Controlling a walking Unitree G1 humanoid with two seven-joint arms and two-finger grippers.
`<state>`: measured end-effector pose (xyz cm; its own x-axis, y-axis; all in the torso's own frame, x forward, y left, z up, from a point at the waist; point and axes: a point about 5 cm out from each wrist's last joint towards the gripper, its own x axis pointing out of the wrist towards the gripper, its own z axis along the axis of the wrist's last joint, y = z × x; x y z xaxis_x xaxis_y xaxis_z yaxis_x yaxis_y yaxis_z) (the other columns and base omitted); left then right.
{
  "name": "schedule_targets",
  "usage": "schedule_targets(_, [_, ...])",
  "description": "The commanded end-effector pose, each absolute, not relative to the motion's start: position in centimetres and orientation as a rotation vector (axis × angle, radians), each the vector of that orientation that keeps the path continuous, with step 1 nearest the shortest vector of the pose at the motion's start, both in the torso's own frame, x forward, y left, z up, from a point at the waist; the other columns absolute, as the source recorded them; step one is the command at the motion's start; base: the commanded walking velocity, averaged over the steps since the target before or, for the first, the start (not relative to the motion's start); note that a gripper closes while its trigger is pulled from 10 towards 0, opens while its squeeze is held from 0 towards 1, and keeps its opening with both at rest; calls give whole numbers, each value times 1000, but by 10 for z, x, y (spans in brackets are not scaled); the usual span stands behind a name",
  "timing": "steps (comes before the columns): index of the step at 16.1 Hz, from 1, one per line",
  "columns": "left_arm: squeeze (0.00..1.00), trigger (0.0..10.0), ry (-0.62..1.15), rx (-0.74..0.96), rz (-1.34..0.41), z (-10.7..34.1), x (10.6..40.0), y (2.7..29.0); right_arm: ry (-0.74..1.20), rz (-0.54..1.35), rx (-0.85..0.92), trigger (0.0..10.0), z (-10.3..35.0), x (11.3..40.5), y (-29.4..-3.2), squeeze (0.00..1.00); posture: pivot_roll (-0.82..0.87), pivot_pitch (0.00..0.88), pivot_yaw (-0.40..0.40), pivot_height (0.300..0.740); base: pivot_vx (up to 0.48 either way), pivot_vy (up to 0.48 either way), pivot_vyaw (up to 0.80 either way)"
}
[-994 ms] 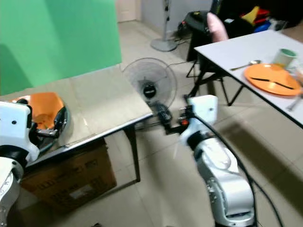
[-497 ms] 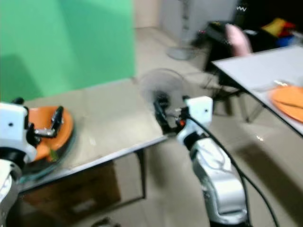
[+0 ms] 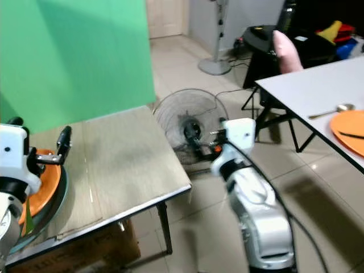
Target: Setting the table
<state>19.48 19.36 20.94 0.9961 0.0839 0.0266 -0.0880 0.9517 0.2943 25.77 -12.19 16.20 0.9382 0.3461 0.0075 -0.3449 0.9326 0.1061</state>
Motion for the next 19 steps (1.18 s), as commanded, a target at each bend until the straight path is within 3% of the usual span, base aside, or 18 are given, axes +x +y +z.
schedule_targets(1, [0, 10000, -20, 305, 75, 212, 194, 194, 14, 362, 123, 10000, 164, 256, -122, 0, 23, 37, 5, 740, 0, 0, 0])
schedule_targets(8, [0, 10000, -22, 309, 65, 216, 191, 192, 33, 366, 159, 10000, 163, 253, -123, 0, 31, 48, -1, 740, 0, 318, -164])
schedule_targets(16, [0, 10000, -42, 243, 17, 217, 180, 165, 51, 392, 149, 10000, 163, 251, -131, 0, 43, 59, -21, 740, 0, 325, 0])
schedule_targets(19, [0, 10000, -31, 249, 21, 216, 179, 166, 55, 400, 146, 10000, 163, 251, -132, 0, 42, 61, -23, 740, 0, 0, 0])
